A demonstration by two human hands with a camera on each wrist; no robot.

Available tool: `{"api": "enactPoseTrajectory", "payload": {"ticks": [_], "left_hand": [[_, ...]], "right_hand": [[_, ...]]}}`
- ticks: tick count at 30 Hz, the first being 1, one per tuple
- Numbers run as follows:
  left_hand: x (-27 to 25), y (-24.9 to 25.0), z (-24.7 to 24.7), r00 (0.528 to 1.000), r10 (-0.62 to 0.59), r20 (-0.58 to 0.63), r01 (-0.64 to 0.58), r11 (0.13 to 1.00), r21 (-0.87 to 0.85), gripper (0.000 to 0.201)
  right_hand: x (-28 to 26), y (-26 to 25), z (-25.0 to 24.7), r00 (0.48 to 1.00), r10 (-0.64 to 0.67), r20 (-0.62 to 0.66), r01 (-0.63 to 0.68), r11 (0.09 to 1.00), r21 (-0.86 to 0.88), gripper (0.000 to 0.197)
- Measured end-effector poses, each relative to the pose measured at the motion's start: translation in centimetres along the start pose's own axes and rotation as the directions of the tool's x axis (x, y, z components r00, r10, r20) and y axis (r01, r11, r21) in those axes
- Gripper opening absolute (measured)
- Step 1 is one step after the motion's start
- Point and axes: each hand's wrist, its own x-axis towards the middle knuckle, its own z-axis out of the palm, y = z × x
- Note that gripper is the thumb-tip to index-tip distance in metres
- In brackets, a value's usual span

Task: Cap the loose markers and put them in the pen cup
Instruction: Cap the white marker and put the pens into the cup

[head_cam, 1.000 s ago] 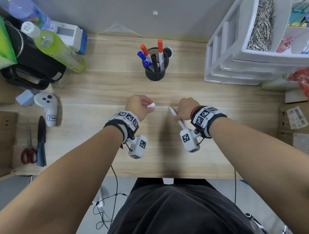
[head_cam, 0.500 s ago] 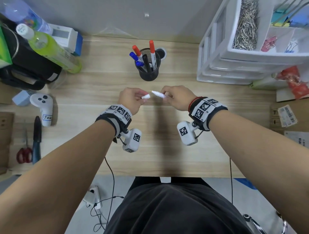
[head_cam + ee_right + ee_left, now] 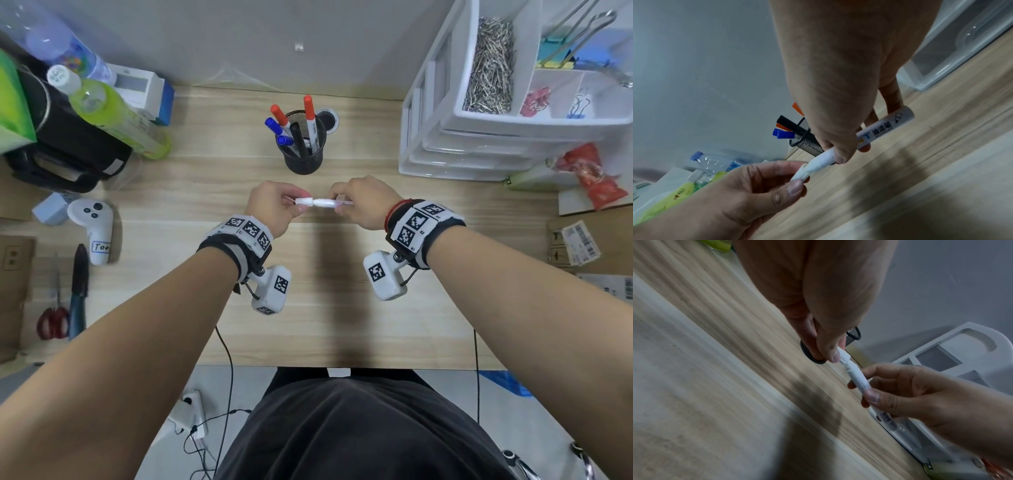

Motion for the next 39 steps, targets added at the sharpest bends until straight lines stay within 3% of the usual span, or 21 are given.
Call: {"api": "enactPoseTrajectory", "payload": {"ticks": [3, 8, 13, 15, 19, 22, 26, 30, 31, 39], "left_hand": [[-0.2, 0.8, -0.1, 1.0, 0.014, 0.012, -0.014, 1.0, 0.009, 0.021], [-0.3, 1.8, -0.9, 0.999, 0.049, 0.004, -0.048, 0.997, -0.056, 0.033], [-0.8, 3.3, -1.4, 0.996, 0.084, 0.032, -0.076, 0.978, -0.192, 0.047], [-1.1, 3.9, -1.6, 0.992, 0.111, 0.055, -0.093, 0.96, -0.264, 0.051], [-1.1, 4.5, -2.2, 0.987, 0.128, 0.095, -0.087, 0.931, -0.354, 0.058], [-0.9, 4.2, -2.6, 0.99, 0.092, 0.103, -0.044, 0.915, -0.401, 0.063], [-0.5, 2.6, -3.2, 1.0, 0.005, 0.007, -0.002, 0.95, -0.313, 0.052], [0.5, 1.1, -3.9, 0.991, -0.082, -0.107, 0.055, 0.969, -0.239, 0.037], [0.9, 0.9, -4.1, 0.988, -0.096, -0.125, 0.066, 0.973, -0.223, 0.037], [4.0, 1.6, -4.7, 0.984, -0.125, -0.125, 0.119, 0.992, -0.051, 0.076]], "right_hand": [[-0.3, -0.6, -0.5, 1.0, -0.009, -0.007, 0.009, 1.0, -0.026, 0.022], [-1.1, -1.7, -1.7, 0.995, 0.008, 0.096, -0.013, 0.999, 0.049, 0.029], [-1.5, -3.3, -2.6, 0.965, 0.207, 0.159, -0.224, 0.969, 0.103, 0.076], [-1.4, -3.4, -2.8, 0.958, 0.255, 0.133, -0.27, 0.956, 0.116, 0.084], [-1.4, -3.4, -3.0, 0.945, 0.318, 0.076, -0.326, 0.912, 0.247, 0.077], [-1.2, -3.6, -3.1, 0.928, 0.366, -0.071, -0.318, 0.877, 0.361, 0.073], [-0.9, -3.3, -4.0, 0.909, 0.388, -0.151, -0.264, 0.818, 0.51, 0.067], [-0.1, -4.0, -5.2, 0.947, 0.305, -0.097, -0.109, 0.594, 0.797, 0.064], [0.2, -4.4, -5.5, 0.952, 0.286, -0.106, -0.082, 0.577, 0.812, 0.061], [3.6, -5.7, -8.3, 0.913, 0.18, -0.367, 0.124, 0.735, 0.667, 0.031]]}}
